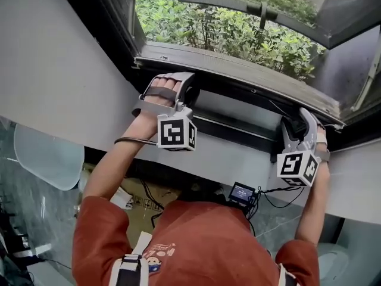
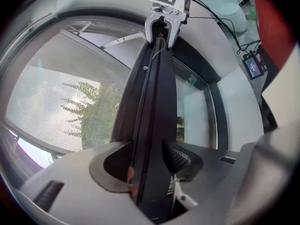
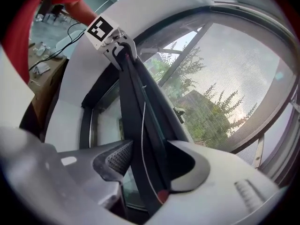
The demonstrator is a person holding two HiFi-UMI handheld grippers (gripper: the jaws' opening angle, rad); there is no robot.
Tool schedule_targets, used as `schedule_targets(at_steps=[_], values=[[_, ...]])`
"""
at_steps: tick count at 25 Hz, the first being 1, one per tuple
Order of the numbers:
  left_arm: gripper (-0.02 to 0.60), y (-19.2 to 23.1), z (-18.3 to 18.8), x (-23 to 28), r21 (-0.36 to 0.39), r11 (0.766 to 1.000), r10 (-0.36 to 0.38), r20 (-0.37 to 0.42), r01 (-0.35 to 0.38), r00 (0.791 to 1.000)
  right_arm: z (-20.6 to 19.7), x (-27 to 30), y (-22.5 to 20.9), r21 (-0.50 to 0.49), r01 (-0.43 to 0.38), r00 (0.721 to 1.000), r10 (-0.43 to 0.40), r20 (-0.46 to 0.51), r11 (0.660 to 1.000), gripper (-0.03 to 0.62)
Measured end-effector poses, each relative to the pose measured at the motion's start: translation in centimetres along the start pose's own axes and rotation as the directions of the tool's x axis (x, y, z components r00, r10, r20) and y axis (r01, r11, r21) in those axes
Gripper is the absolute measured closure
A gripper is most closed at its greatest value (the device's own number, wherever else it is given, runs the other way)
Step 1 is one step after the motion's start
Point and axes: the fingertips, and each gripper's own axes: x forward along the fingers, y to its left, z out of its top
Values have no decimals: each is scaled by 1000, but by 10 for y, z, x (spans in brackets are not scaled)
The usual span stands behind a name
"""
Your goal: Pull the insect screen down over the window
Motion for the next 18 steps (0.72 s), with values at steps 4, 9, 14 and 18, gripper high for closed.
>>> schedule_targets(at_steps=[4,9,14,18], values=[[377,1,0,-1,19,1000,23,13,-24,1000,2,-2,-2,19,-4,1000,4,19,1000,365],[377,4,2,-3,-19,1000,22,32,-21,999,5,-4,-7,25,20,999,-21,43,999,365],[377,4,2,-5,-49,998,32,36,-30,999,6,-4,-7,32,31,998,-33,48,999,365],[377,6,6,-9,-114,992,52,47,-46,998,9,-8,-9,79,51,995,-57,79,996,365]])
